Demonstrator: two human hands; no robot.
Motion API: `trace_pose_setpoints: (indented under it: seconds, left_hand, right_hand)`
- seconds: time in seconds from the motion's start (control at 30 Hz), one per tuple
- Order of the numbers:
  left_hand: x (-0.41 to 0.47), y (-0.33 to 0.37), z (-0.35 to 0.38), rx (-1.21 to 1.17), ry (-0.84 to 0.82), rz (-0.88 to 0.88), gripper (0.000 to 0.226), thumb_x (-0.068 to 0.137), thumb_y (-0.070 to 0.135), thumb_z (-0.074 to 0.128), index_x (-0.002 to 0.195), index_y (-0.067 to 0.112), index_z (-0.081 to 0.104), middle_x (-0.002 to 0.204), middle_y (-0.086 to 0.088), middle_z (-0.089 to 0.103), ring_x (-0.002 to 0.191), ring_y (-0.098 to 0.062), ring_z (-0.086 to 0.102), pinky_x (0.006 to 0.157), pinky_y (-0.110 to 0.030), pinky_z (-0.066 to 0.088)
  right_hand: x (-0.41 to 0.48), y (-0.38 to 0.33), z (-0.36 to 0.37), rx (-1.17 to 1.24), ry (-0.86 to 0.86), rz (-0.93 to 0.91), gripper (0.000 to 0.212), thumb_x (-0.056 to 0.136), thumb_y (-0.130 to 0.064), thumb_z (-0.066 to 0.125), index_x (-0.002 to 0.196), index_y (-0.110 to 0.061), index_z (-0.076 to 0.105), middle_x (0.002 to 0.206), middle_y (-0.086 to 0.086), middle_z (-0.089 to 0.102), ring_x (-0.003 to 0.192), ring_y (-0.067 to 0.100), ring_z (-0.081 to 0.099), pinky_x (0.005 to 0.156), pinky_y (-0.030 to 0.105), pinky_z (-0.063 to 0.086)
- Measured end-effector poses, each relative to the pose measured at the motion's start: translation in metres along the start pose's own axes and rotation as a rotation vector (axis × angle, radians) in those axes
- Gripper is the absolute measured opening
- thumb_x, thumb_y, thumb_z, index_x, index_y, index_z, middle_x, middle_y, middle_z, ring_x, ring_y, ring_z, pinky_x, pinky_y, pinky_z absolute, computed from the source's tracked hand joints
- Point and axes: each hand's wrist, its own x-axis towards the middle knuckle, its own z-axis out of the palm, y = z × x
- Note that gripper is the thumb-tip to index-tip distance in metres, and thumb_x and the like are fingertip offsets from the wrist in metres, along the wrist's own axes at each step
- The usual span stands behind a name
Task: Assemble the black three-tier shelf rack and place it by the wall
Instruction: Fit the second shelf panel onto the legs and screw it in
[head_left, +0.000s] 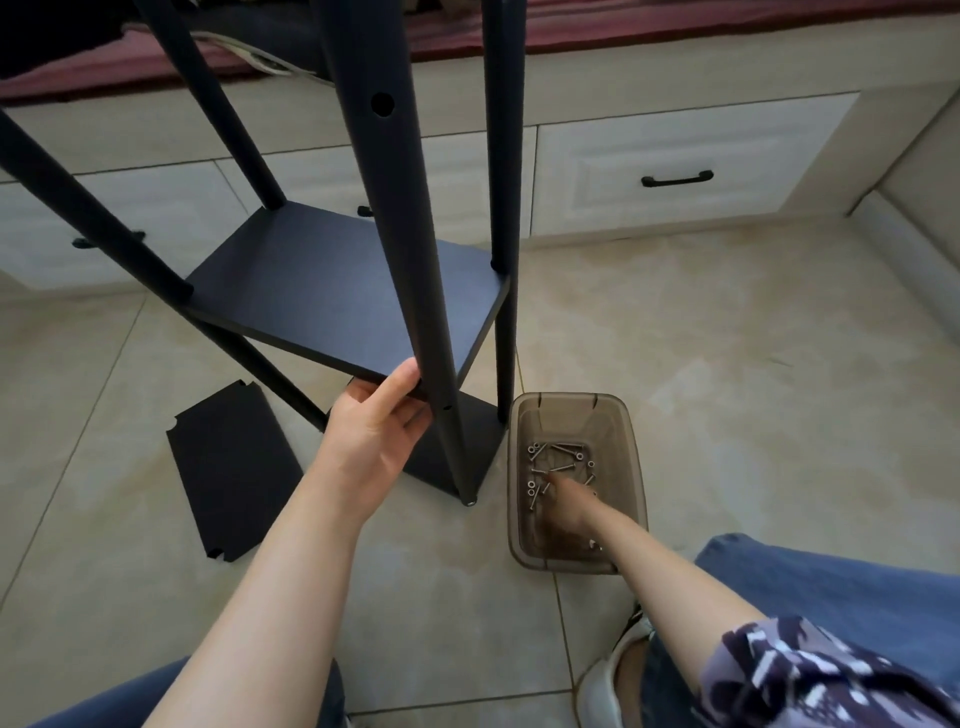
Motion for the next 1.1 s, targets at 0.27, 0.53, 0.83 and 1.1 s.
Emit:
trace_pose_setpoints:
  seconds: [0.27,0.53,0.83,1.1]
  left_hand:
    - [0.001,-0.001,0.000,0.000,-0.040,0.010,0.014,0.077,0.025,0.071,0.082,0.015,0.080,0.085,-0.004,0.074,0.090,-0.021,0.075,0.082,-0.033,0.061]
    - [0.002,-0.004,0.000,-0.001,-0.073,0.027,0.014,0.075,0.027,0.071,0.077,0.019,0.082,0.084,0.000,0.076,0.088,-0.017,0.075,0.082,-0.031,0.061]
    - [0.005,-0.005,-0.004,0.008,-0.075,0.029,0.015,0.077,0.028,0.071,0.082,0.019,0.083,0.087,-0.001,0.076,0.091,-0.018,0.075,0.081,-0.031,0.060]
    - [0.005,-0.005,-0.005,-0.015,-0.081,-0.003,0.023,0.076,0.029,0.074,0.092,0.014,0.080,0.091,-0.004,0.075,0.096,-0.021,0.074,0.083,-0.032,0.060]
  right_hand:
    - [0.027,0.005,0.005,0.093,0.016,-0.054,0.073,0.096,-0.008,0.051,0.157,-0.027,0.018,0.139,0.016,0.055,0.118,0.033,0.059,0.094,0.034,0.047]
    - [0.031,0.009,0.015,0.120,0.148,-0.048,0.039,0.095,-0.015,0.062,0.132,-0.015,0.051,0.124,0.013,0.063,0.108,0.030,0.061,0.080,0.034,0.052]
    - [0.024,0.012,0.016,-0.065,0.174,-0.083,0.020,0.095,-0.006,0.059,0.114,-0.003,0.058,0.115,0.018,0.064,0.108,0.032,0.061,0.085,0.032,0.048]
    - [0.005,0.002,0.008,0.027,0.299,-0.091,0.023,0.099,-0.006,0.048,0.115,-0.004,0.065,0.113,0.019,0.067,0.106,0.033,0.062,0.084,0.032,0.049]
